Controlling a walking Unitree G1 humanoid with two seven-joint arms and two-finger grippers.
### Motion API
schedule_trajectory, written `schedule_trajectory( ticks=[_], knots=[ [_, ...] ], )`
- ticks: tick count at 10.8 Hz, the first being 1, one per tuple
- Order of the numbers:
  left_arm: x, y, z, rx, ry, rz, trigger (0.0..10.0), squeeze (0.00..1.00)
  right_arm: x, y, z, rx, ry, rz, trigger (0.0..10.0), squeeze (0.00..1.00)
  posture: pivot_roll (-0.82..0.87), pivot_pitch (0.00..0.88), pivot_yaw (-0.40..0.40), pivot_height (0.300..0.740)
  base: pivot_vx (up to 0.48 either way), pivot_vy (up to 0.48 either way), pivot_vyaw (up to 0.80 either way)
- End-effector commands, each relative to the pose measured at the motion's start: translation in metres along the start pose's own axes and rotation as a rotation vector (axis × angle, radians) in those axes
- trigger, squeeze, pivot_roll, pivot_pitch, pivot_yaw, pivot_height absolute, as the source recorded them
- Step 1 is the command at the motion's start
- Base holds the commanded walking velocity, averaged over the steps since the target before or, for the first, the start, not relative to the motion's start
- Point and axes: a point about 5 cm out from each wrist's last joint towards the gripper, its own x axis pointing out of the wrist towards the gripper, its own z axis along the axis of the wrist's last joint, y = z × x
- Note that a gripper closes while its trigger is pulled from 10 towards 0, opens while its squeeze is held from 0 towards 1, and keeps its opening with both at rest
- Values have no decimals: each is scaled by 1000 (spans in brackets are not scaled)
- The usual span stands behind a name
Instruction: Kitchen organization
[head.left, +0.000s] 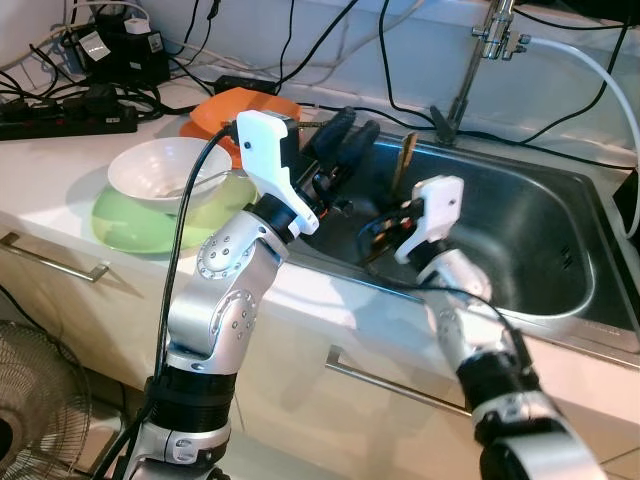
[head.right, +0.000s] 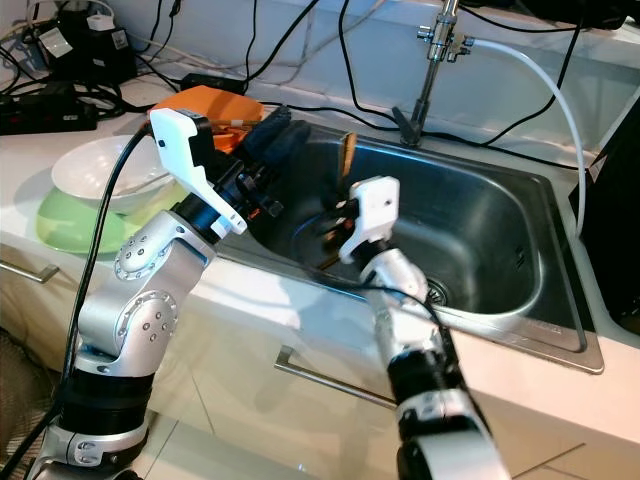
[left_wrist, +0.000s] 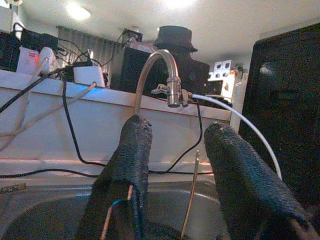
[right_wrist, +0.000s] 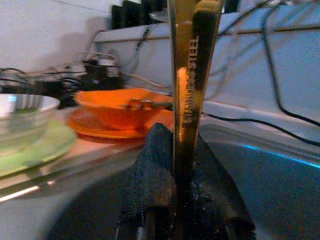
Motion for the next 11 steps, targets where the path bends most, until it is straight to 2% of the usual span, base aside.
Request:
schedule_trajectory(
  ticks=[1, 2, 3, 4, 5, 8, 9, 11],
  knots=[
    [-5, 2, 2, 5, -11, 14, 10000, 0, 3, -12, 4, -30, -3, -60, 0, 0, 244, 0, -41, 740, 0, 0, 0],
    [-13, 10, -4, 9, 23, 51, 10000, 0, 4, -23, 6, -53, 14, -126, 0, 0, 243, 0, -41, 740, 0, 0, 0],
    [-26, 20, -16, 42, 100, 97, 10000, 0, 6, -34, 7, -73, 37, -172, 10000, 0, 246, 0, -42, 740, 0, 0, 0],
    [-36, 31, -28, 70, 166, 153, 10000, 0, 7, -40, 8, -78, 50, -198, 10000, 0, 246, 0, -42, 740, 0, 0, 0],
    [-52, 41, -52, 135, 320, 203, 10000, 0, 11, -45, 9, -108, 84, -221, 10000, 0, 249, 0, -46, 740, 0, 0, 0],
    [-61, 39, -75, 164, 474, 177, 10000, 0, 14, -44, 1, -112, 147, -233, 10000, 0, 252, 0, -49, 740, 0, 0, 0],
    [-67, 35, -88, 173, 562, 138, 10000, 0, 16, -39, -7, -118, 197, -227, 10000, 0, 252, 0, -51, 740, 0, 0, 0],
    [-68, 31, -91, 167, 575, 118, 10000, 0, 16, -35, -14, -116, 234, -218, 10000, 0, 257, 0, -53, 740, 0, 0, 0]
  ],
)
